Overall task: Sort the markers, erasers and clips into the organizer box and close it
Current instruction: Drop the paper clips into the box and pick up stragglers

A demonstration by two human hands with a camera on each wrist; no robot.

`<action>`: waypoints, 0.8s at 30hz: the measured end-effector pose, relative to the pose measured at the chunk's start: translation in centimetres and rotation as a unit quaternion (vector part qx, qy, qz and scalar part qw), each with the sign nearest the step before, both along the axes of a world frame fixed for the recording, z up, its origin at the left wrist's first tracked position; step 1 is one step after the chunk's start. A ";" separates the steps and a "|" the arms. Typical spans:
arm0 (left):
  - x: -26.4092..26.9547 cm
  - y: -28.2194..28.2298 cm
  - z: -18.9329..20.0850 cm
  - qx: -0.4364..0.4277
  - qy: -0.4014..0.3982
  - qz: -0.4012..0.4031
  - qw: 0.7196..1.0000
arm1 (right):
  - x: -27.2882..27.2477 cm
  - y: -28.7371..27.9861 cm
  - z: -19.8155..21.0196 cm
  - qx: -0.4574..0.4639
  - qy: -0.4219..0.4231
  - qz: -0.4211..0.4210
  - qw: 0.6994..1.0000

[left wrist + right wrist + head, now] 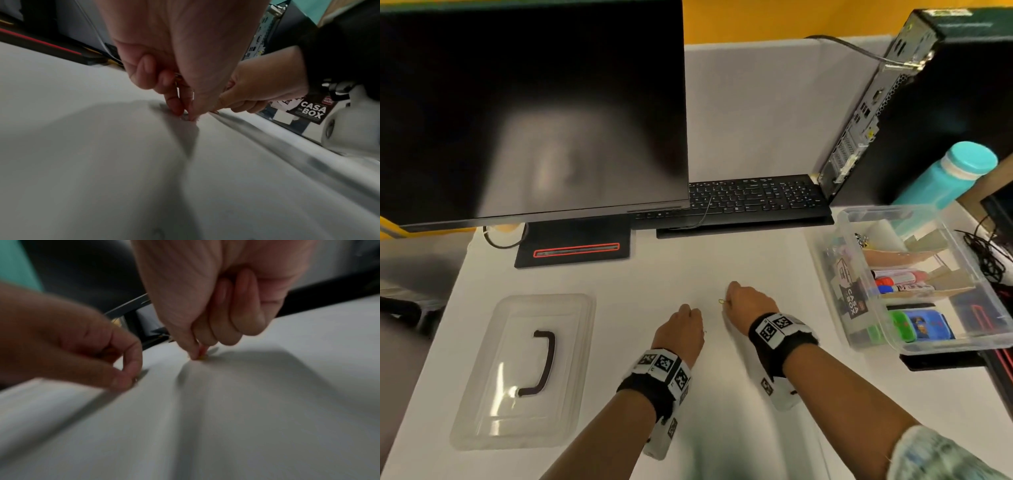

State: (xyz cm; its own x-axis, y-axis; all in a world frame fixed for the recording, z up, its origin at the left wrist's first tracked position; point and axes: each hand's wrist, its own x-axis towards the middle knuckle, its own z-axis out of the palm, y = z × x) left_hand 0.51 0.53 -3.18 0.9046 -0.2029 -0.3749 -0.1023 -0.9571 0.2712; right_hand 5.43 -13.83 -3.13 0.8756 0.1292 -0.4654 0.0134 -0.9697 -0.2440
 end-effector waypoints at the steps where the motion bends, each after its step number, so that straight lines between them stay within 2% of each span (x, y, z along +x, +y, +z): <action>1: -0.1 0.1 0.1 -0.008 -0.001 -0.001 1.000 | -0.1 0.0 -0.1 0.006 0.021 -0.014 1.000; 4: -0.3 0.4 0.5 -0.079 0.016 0.027 0.996 | -1.3 -0.3 -0.1 -0.003 0.061 -0.011 0.998; 7: -0.5 0.7 0.9 -0.167 0.035 0.067 0.983 | -4.3 -1.3 1.4 -0.018 0.065 0.035 0.997; 9: -0.6 0.4 1.0 -0.218 0.051 0.087 0.971 | -5.7 -3.2 3.7 -0.010 0.039 0.042 0.998; 11: -0.5 -0.3 1.2 -0.268 0.065 0.116 0.954 | -5.4 -6.4 7.3 0.012 -0.027 0.008 1.000; 14: -0.2 -2.0 1.3 -0.297 0.069 0.142 0.942 | -2.5 -13.0 12.4 0.029 -0.135 -0.086 0.987; 16: 0.1 -3.2 1.5 -0.307 0.081 0.143 0.937 | 0.2 -17.2 14.8 -0.012 -0.157 -0.134 0.978; 20: 0.4 -5.2 1.9 -0.333 0.118 0.164 0.921 | 5.8 -23.2 14.8 -0.126 -0.105 -0.152 0.975; 24: -0.3 -6.5 3.0 -0.355 0.151 0.207 0.899 | 8.7 -25.0 12.8 -0.160 -0.036 -0.124 0.979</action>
